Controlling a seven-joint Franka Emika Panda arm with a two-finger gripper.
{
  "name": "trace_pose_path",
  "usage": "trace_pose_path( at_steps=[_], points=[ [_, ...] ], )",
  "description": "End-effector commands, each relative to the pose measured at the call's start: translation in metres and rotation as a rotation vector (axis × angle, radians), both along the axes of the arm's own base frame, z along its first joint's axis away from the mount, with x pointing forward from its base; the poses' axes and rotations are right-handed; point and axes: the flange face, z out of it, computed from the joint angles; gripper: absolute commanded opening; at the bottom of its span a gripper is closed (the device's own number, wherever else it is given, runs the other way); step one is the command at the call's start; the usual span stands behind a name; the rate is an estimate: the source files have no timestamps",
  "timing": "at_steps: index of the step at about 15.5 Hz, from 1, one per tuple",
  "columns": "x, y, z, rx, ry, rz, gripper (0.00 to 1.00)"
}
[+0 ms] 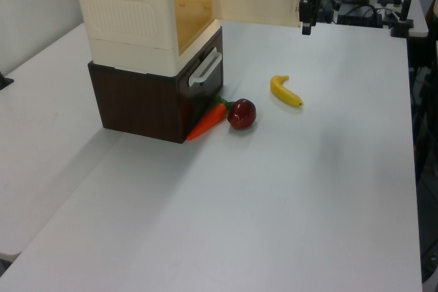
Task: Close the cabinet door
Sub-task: 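Move the gripper up beside the open cream cabinet door's outer edge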
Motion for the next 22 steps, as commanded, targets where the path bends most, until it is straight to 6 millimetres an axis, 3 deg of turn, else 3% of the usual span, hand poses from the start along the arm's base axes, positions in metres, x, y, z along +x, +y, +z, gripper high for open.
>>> trace_pose_path(
  at_steps=[1,6,10,16,17,19,22],
  points=[
    [-0.003,-0.002,0.003,0.017,-0.008,0.026,0.0],
    [-0.004,-0.002,0.008,0.017,-0.016,0.019,0.0],
    [-0.003,-0.001,0.045,0.024,-0.073,0.014,0.0],
    [-0.008,-0.007,0.127,0.054,-0.234,0.001,0.0],
    [-0.009,-0.015,0.136,0.053,-0.255,-0.013,0.0],
    [-0.01,-0.05,0.149,0.042,-0.293,-0.066,0.0],
    [-0.003,-0.093,0.146,0.037,-0.349,-0.075,0.0]
  ],
)
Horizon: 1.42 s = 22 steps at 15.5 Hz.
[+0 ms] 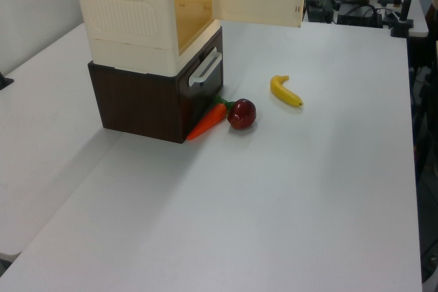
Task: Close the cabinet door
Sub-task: 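Push the cream door with the gripper, swinging it shut against the cabinet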
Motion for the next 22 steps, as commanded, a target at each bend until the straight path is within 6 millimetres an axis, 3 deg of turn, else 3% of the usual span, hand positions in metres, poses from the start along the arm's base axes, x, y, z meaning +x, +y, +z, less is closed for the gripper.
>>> trace_pose_path(
  at_steps=[1,4,8,13,17,18,22],
  points=[
    [0.013,-0.045,-0.006,0.027,-0.068,-0.006,0.0],
    [0.032,-0.062,-0.026,0.074,-0.087,-0.033,0.0],
    [0.044,-0.056,-0.043,0.087,-0.075,-0.027,0.0],
    [0.055,-0.029,-0.047,0.234,-0.118,-0.012,0.0],
    [0.06,0.013,-0.044,0.278,-0.143,0.047,0.0],
    [0.064,0.032,-0.043,0.279,-0.171,0.071,0.0],
    [0.088,0.06,-0.065,0.274,-0.226,0.099,0.0]
  ],
)
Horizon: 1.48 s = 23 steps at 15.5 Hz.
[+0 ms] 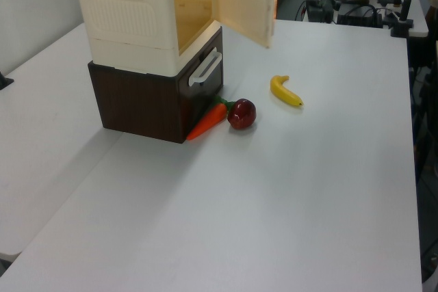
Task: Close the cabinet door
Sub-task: 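Push the cream door with the gripper, swinging it shut against the cabinet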
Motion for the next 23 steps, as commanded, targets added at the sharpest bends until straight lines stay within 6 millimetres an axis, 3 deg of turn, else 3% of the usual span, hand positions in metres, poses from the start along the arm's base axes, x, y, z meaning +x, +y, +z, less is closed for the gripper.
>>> trace_pose_path(
  at_steps=[1,9,12,19,23],
  points=[
    [0.022,0.022,-0.023,0.01,-0.061,0.001,0.0],
    [0.069,0.057,-0.056,0.01,-0.318,-0.038,0.0],
    [0.079,0.057,-0.06,0.001,-0.429,-0.065,0.0],
    [0.075,0.057,-0.073,-0.019,-0.385,-0.05,0.0],
    [0.054,0.058,-0.078,-0.097,-0.189,0.024,0.0]
  ],
)
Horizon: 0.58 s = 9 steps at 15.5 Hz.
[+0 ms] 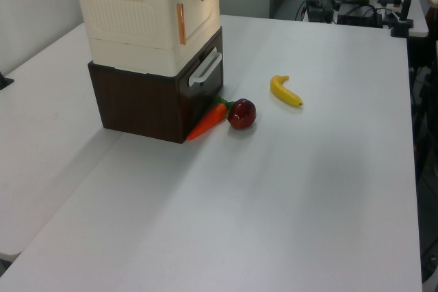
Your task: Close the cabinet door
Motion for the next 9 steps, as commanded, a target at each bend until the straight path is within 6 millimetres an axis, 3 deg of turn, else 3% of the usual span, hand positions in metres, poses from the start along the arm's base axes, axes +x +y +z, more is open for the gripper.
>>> trace_pose_path(
  at_steps=[1,6,9],
  points=[
    [-0.034,0.001,-0.002,-0.085,0.22,0.049,0.0],
    [-0.08,-0.003,-0.017,-0.268,0.588,0.088,0.0],
    [-0.11,-0.012,-0.024,-0.313,0.717,0.088,0.0]
  ],
)
